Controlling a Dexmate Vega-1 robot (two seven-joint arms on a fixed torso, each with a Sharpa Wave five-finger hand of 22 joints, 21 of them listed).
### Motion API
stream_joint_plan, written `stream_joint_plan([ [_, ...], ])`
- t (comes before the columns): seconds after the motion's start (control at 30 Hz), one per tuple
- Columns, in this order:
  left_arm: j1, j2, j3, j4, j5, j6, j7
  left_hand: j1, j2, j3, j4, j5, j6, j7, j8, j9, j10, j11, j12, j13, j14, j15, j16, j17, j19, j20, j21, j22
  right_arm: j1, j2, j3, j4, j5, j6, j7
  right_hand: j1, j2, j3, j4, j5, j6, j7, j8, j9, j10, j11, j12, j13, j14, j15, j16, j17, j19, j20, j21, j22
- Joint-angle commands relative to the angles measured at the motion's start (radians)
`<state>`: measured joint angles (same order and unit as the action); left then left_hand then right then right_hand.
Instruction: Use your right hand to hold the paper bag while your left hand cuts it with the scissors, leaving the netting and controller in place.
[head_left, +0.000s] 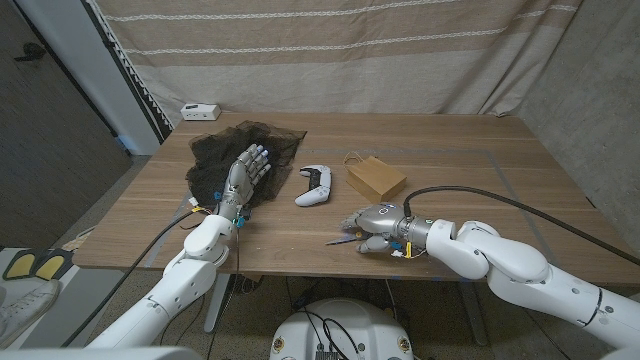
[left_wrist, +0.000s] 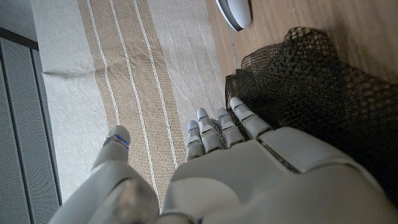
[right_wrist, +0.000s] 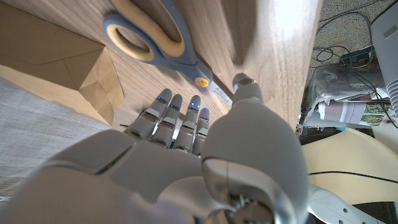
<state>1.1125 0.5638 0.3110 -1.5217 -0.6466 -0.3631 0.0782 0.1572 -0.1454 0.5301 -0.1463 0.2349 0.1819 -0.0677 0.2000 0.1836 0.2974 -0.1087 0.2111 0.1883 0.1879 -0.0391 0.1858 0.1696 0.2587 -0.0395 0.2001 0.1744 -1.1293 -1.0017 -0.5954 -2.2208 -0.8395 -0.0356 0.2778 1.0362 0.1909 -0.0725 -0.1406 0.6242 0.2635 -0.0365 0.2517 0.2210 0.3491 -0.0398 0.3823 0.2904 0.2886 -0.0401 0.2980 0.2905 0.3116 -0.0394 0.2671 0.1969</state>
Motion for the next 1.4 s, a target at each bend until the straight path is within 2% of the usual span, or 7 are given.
stream_joint_plan([
  [0.03,0.005,0.005,0.001,-0.008,0.015,-0.005,0.010,-0.002,0.004,-0.003,0.001,0.008,0.006,-0.004,-0.002,0.005,0.006,0.001,0.000,0.006,0.009,-0.101,-0.002,0.005,0.007,-0.070,-0.003,0.003,0.002,0.012,-0.013,0.009,-0.024,-0.004,-0.014,0.025,-0.001,0.019,-0.001,-0.013,0.009,-0.012,0.008,0.006,0.013,-0.007,0.014,0.010,0.030,-0.157,0.019,0.012,0.017,-0.066,0.012,0.004],
  [0.3,0.008,0.005,-0.001,-0.007,0.012,-0.007,0.008,-0.002,0.005,-0.004,0.001,0.009,0.006,-0.004,-0.002,0.005,0.007,-0.002,0.000,0.006,0.010,-0.100,-0.002,0.004,0.007,-0.070,-0.003,0.003,0.004,0.020,-0.021,0.019,-0.037,-0.004,-0.024,0.051,-0.004,0.039,0.002,-0.032,0.028,-0.021,0.020,0.014,0.039,-0.021,0.032,0.025,0.059,-0.177,0.045,0.032,0.040,-0.071,0.025,0.009],
  [0.37,0.008,0.005,-0.001,-0.006,0.012,-0.008,0.008,-0.002,0.005,-0.004,0.001,0.009,0.006,-0.004,-0.002,0.005,0.008,-0.001,0.001,0.006,0.011,-0.101,-0.002,0.004,0.007,-0.070,-0.003,0.003,0.004,0.020,-0.022,0.025,-0.035,0.002,-0.033,0.067,-0.007,0.049,0.002,-0.045,0.043,-0.046,0.027,0.018,0.051,-0.055,0.041,0.033,0.075,-0.183,0.060,0.045,0.052,-0.076,0.034,0.013],
  [0.53,0.008,0.004,-0.001,-0.004,0.011,-0.010,0.006,-0.002,0.005,-0.005,0.001,0.009,0.006,-0.003,-0.003,0.005,0.007,0.000,0.000,0.006,0.010,-0.102,-0.002,0.004,0.007,-0.070,-0.003,0.003,0.005,0.024,-0.028,0.031,-0.042,0.001,-0.034,0.099,-0.012,0.065,-0.004,-0.064,0.060,-0.060,0.036,0.023,0.073,-0.079,0.058,0.046,0.105,-0.186,0.082,0.062,0.088,-0.069,0.056,0.017],
  [0.93,0.011,0.005,-0.004,-0.007,0.009,-0.013,0.005,-0.002,0.005,-0.006,0.001,0.009,0.005,-0.003,-0.003,0.005,0.007,0.003,-0.001,0.006,0.010,-0.102,-0.002,0.004,0.007,-0.071,-0.003,0.003,0.010,0.036,-0.046,0.044,-0.054,0.001,-0.032,0.150,-0.010,0.090,-0.012,-0.084,0.059,-0.043,0.038,0.031,0.093,-0.058,0.078,0.062,0.137,-0.192,0.107,0.086,0.094,-0.091,0.069,0.024],
  [1.17,0.015,0.007,-0.006,-0.009,0.008,-0.016,0.002,-0.002,0.005,-0.007,0.001,0.010,0.005,-0.003,-0.003,0.005,0.006,0.000,-0.001,0.006,0.011,-0.101,-0.002,0.004,0.007,-0.070,-0.003,0.003,0.015,0.043,-0.059,0.057,-0.061,0.003,-0.026,0.179,-0.016,0.100,-0.010,-0.104,0.073,-0.033,0.043,0.038,0.124,-0.055,0.104,0.077,0.166,-0.194,0.130,0.109,0.123,-0.100,0.093,0.030],
  [1.4,0.022,0.010,-0.010,-0.014,0.009,-0.021,0.005,-0.002,0.005,-0.008,0.001,0.010,0.004,-0.003,-0.003,0.005,0.006,0.000,-0.001,0.006,0.010,-0.101,-0.002,0.004,0.007,-0.070,-0.003,0.003,0.020,0.054,-0.073,0.081,-0.060,0.010,-0.035,0.208,-0.031,0.102,-0.008,-0.129,0.132,-0.032,0.067,0.052,0.180,-0.058,0.146,0.097,0.231,-0.198,0.165,0.142,0.170,-0.111,0.134,0.040],
])
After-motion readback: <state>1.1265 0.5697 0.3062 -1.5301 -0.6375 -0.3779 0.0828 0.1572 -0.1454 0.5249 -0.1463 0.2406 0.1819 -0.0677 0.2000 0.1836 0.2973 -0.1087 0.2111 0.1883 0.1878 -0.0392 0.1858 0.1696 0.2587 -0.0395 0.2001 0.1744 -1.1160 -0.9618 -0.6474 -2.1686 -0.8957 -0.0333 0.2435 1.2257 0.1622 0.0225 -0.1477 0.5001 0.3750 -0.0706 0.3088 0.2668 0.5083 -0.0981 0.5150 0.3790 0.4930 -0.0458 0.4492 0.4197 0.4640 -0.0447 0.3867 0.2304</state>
